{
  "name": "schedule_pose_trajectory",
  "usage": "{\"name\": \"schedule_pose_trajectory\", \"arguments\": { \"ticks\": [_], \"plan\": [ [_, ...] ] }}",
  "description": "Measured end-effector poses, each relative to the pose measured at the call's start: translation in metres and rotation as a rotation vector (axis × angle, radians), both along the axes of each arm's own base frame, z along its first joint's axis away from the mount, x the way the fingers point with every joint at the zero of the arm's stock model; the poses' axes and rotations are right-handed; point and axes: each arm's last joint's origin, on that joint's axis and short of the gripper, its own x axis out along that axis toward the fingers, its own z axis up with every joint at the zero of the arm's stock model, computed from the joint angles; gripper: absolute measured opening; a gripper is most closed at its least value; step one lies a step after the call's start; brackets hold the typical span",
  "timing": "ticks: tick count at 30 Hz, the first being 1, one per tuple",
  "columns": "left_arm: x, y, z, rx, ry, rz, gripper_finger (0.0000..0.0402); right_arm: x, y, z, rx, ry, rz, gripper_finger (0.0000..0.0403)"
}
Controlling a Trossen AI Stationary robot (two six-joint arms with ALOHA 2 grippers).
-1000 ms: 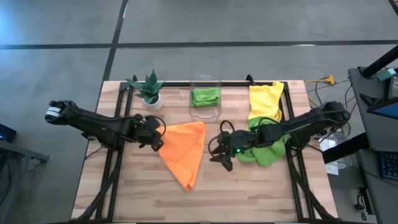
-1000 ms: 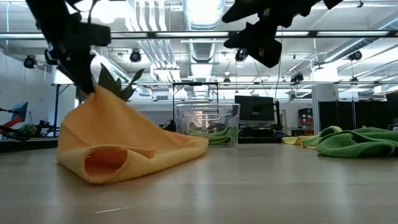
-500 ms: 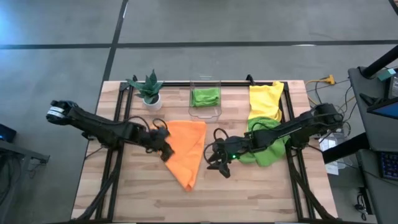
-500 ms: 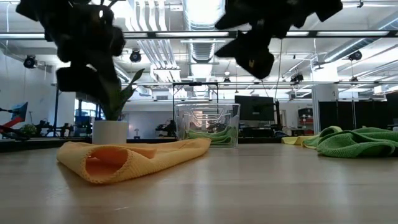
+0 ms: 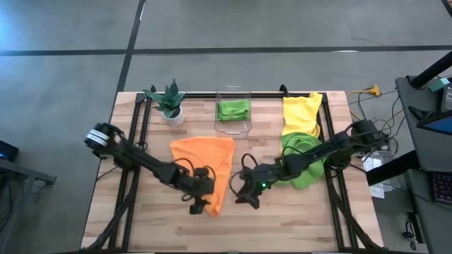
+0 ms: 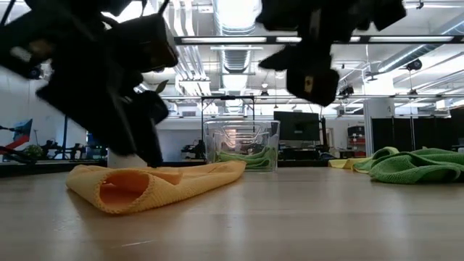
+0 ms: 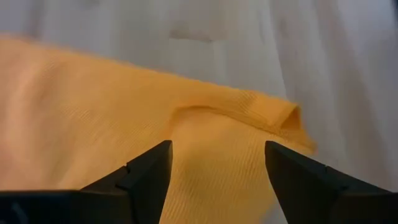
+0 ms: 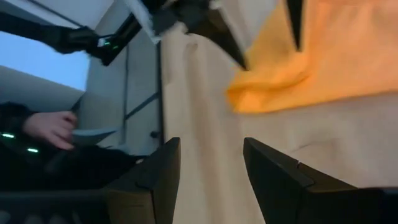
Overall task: Fold microfiber towels
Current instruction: Fold the orange towel
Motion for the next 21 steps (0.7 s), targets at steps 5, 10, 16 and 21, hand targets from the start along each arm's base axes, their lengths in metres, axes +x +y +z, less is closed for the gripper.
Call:
{"name": "schedule_pose_trajectory", "arguments": {
  "ticks": [5,10,16,21],
  "plan": [
    [0.024,-0.01,-0.008,0.131,-0.03,-0.159,0.0218,-0.01,0.022,0.005,0.098,0.039,0.004,0.0171],
    [0.035,-0.014,-0.006,0.158,-0.054,-0.158,0.0199,-0.022,0.048,0.006,0.131,0.066,-0.045,0.0171],
    [0.032,-0.012,-0.003,0.183,-0.039,-0.182,0.0185,-0.034,0.069,0.006,0.132,0.058,-0.142,0.0171],
    [0.026,-0.008,-0.001,0.223,0.008,-0.176,0.0182,-0.039,0.075,0.006,0.148,0.058,-0.189,0.0171]
  ]
}}
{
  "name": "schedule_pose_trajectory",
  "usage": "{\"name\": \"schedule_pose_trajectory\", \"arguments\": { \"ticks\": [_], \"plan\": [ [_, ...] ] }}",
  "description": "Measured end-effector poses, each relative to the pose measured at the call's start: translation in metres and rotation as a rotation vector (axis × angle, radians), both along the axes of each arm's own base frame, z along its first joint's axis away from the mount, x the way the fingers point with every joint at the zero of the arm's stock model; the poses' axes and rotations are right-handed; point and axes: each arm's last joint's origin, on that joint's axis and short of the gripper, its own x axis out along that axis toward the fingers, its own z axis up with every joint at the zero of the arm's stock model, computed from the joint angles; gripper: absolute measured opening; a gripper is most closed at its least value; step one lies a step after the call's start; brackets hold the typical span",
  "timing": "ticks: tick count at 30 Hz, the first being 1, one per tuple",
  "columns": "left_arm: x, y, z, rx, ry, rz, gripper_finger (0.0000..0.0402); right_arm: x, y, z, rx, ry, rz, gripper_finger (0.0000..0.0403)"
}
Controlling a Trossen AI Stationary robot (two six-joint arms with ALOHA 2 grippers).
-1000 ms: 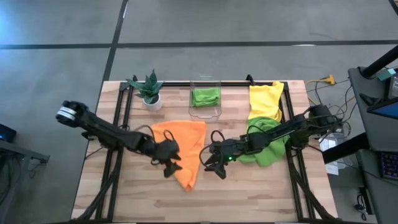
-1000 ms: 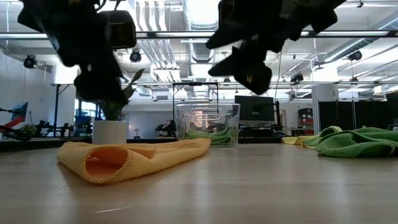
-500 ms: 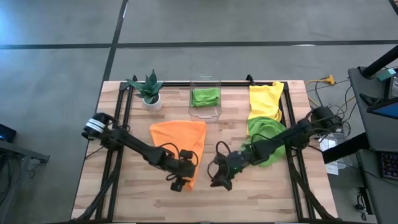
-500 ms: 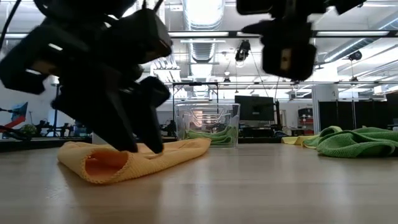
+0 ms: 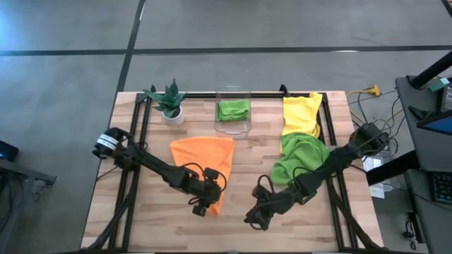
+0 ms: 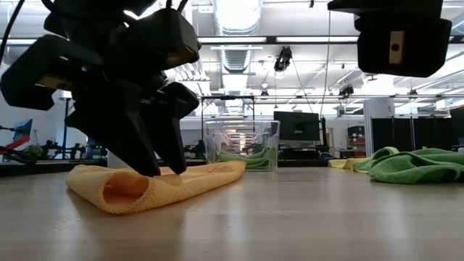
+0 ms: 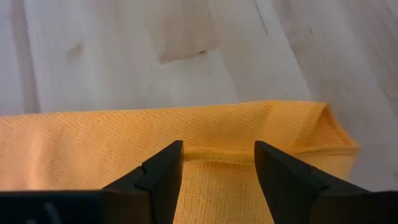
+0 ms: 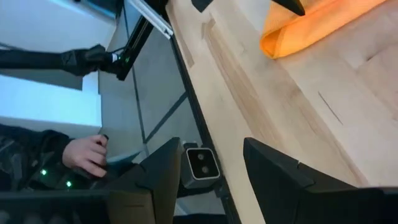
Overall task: Fold microfiber towels
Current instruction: Fold the orange towel
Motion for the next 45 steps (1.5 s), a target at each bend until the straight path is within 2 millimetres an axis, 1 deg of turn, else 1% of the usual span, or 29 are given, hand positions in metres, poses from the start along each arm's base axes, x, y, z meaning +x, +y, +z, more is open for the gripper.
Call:
{"name": "schedule_pose_trajectory", "arguments": {
  "ticks": [3,9,12,15,22,25,31,37,41,45],
  "plan": [
    [0.0,0.001,0.001,0.016,-0.004,-0.017,0.0182,0.0,0.0,0.001,-0.002,-0.005,-0.023,0.0171],
    [0.002,0.008,-0.001,0.019,0.002,0.004,0.0182,0.004,0.002,0.01,0.0,-0.035,-0.025,0.0171],
    [0.002,0.013,-0.002,0.016,0.007,0.022,0.0173,0.006,0.003,0.014,-0.013,-0.059,-0.032,0.0171],
    [0.001,0.015,-0.003,0.021,0.024,0.027,0.0144,0.007,0.004,0.017,-0.015,-0.069,-0.029,0.0171],
    [0.001,0.013,-0.003,-0.061,0.05,-0.028,0.0041,0.008,0.004,0.019,-0.018,-0.071,-0.028,0.0171],
    [0.002,0.013,-0.003,-0.065,0.045,-0.03,0.0018,0.008,0.004,0.019,-0.019,-0.071,-0.028,0.0171],
    [0.005,0.012,0.0,-0.081,0.0,-0.031,0.0011,0.008,0.004,0.019,-0.019,-0.071,-0.028,0.0171],
    [0.004,0.012,-0.001,-0.079,0.01,-0.029,0.001,0.008,0.004,0.019,-0.019,-0.071,-0.028,0.0171],
    [0.004,0.012,0.0,-0.076,0.016,-0.031,0.0002,0.008,0.004,0.019,-0.014,-0.069,-0.031,0.0171],
    [0.006,0.011,0.006,-0.068,-0.016,-0.06,0.0013,0.008,0.004,0.019,-0.011,-0.068,-0.032,0.0171]
  ]
}}
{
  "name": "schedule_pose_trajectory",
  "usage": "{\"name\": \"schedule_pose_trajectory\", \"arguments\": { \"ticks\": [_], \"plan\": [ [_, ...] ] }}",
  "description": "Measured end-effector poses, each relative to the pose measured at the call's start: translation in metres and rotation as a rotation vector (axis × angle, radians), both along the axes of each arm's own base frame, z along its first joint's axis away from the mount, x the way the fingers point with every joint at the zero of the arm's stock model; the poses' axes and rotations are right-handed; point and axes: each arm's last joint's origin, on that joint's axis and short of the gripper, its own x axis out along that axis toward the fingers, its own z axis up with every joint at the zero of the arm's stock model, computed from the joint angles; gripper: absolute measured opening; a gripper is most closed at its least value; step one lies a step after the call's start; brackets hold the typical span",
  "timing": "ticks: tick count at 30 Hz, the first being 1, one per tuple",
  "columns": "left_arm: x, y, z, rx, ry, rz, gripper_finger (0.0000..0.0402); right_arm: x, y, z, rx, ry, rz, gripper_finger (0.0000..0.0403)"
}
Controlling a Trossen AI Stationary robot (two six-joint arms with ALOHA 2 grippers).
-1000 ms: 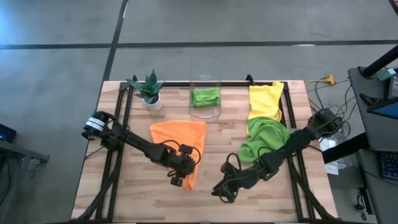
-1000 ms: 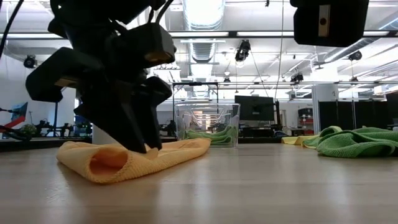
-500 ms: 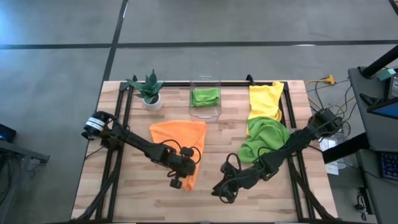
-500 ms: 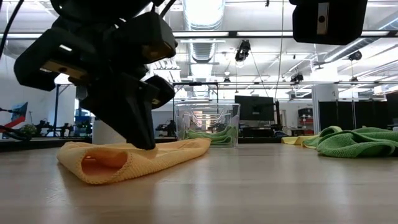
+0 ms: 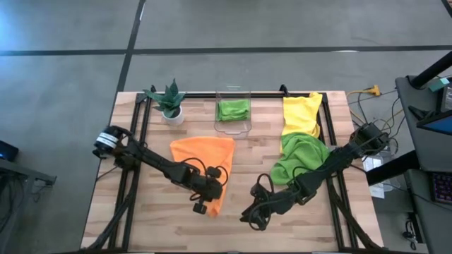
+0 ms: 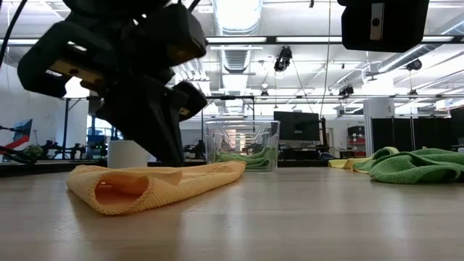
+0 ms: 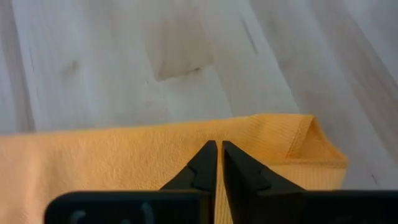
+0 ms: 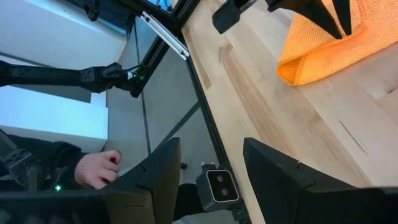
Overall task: Fold microfiber towels
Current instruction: Fold the orange towel
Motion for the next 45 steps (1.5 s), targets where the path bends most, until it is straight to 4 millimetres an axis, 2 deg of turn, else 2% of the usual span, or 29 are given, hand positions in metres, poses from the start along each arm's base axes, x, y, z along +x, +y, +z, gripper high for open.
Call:
{"name": "schedule_pose_trajectory", "arguments": {
  "ticks": [4,8,12,15,23,31,40,45],
  "plan": [
    [0.002,-0.002,0.004,0.063,-0.045,-0.153,0.0051,0.0,0.0,0.0,0.001,0.0,0.001,0.0171],
    [0.004,-0.003,0.008,0.146,-0.076,-0.258,0.0116,0.0,0.0,0.001,0.002,-0.002,0.001,0.0171],
    [0.007,-0.001,0.008,0.291,-0.111,-0.307,0.0173,0.0,0.0,0.001,0.008,0.001,-0.002,0.0171],
    [0.009,0.001,0.009,0.348,-0.127,-0.333,0.0195,0.0,0.001,0.001,0.016,0.003,-0.004,0.0171],
    [0.003,0.005,0.003,0.325,-0.047,-0.36,0.02,-0.001,0.002,0.001,0.018,0.003,0.0,0.0171],
    [0.004,0.006,0.002,0.285,-0.038,-0.351,0.02,-0.001,0.002,0.001,0.016,0.004,0.0,0.0171],
    [0.011,0.006,-0.016,0.165,0.051,-0.271,0.0199,-0.001,0.002,0.001,0.027,0.008,-0.006,0.0171],
    [0.011,0.007,-0.017,0.153,0.063,-0.252,0.0162,-0.001,0.003,0.001,0.033,0.01,-0.007,0.0171]
  ]
}}
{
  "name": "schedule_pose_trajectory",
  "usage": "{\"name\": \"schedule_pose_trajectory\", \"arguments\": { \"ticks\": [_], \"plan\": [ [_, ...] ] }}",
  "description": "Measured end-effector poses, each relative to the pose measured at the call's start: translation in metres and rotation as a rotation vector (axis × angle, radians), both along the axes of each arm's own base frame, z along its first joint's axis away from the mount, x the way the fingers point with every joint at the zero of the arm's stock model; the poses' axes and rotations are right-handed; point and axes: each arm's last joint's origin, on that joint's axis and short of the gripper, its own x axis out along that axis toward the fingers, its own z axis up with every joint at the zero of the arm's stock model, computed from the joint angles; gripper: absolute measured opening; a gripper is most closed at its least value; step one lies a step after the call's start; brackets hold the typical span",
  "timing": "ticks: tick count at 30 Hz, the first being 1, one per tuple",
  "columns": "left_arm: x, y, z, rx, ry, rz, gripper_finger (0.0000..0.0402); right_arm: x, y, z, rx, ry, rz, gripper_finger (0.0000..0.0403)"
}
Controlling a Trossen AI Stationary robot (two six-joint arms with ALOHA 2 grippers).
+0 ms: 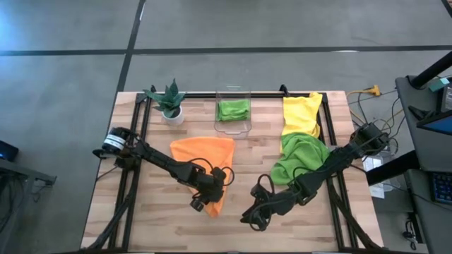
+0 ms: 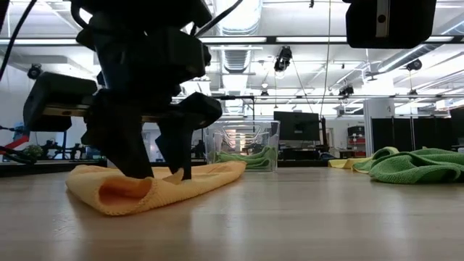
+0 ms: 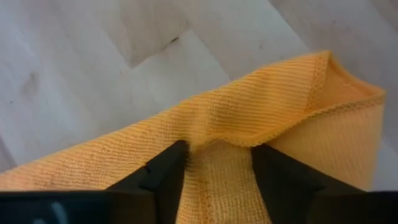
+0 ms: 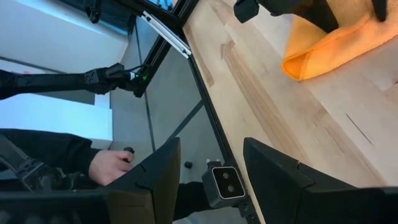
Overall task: Fold microfiber towels
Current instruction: Fold the orange towel
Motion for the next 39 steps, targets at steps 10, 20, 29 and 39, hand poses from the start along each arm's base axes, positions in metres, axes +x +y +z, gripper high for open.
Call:
{"name": "schedule_pose_trajectory", "arguments": {
  "ticks": [10,20,29,39],
  "plan": [
    [0.001,0.0,0.011,-0.013,-0.021,0.016,0.0008,0.0,0.0,0.0,-0.003,0.0,0.001,0.0171],
    [-0.004,0.004,0.044,-0.009,-0.125,0.087,0.0013,-0.001,-0.001,-0.002,-0.04,0.003,0.015,0.0171],
    [-0.005,0.004,0.048,-0.016,-0.143,0.116,0.0003,0.013,-0.029,-0.009,-0.22,0.004,-0.161,0.0171],
    [-0.004,0.004,0.047,-0.038,-0.14,0.167,0.0002,0.056,-0.097,-0.076,-0.136,0.268,-0.309,0.0171]
  ]
}}
